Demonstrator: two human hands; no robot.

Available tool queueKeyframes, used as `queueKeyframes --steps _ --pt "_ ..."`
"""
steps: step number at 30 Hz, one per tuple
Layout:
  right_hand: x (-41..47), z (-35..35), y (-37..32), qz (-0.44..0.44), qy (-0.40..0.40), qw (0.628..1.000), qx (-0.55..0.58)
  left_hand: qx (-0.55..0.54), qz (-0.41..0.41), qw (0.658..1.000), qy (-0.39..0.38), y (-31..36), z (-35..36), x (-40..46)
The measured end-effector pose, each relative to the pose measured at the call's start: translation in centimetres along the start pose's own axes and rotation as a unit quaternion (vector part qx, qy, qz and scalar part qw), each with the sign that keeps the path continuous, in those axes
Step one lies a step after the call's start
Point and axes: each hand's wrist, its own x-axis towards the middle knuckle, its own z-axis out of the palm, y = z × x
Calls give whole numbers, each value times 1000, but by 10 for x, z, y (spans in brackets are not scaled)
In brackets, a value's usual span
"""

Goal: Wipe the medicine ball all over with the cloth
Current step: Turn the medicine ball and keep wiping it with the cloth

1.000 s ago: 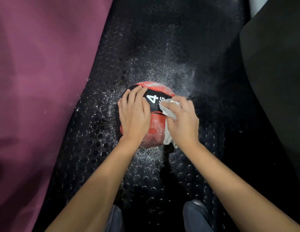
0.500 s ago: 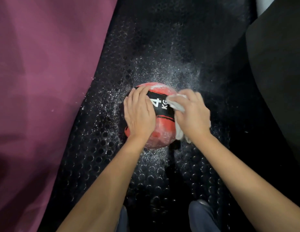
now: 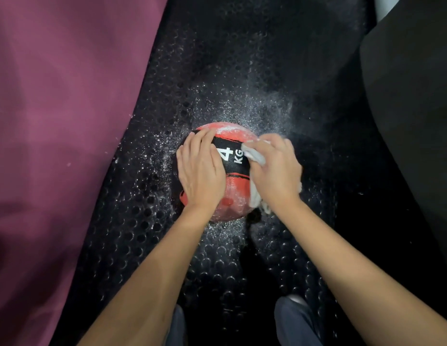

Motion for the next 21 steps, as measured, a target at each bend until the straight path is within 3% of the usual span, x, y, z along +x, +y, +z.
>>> queueKeyframes --steps 4,9,13,15,18,21 --pt "10 4 -21 -88 -6 996 -30 -7 -7 1000 -3 -3 -2 1" --pt "-7 -2 15 30 -7 999 38 -31 -26 999 10 -8 -7 6" --pt "9 7 4 33 -32 998 42 -43 -9 998 -41 -23 -13 8" --pt "22 9 -2 17 -29 999 38 -44 11 997 -57 -30 -16 6" --pt "29 13 -12 -16 -19 1000 -12 -34 -24 999 -7 -25 -15 0" --pt "13 17 -30 -133 22 989 -54 -31 -55 998 26 -19 -10 -2"
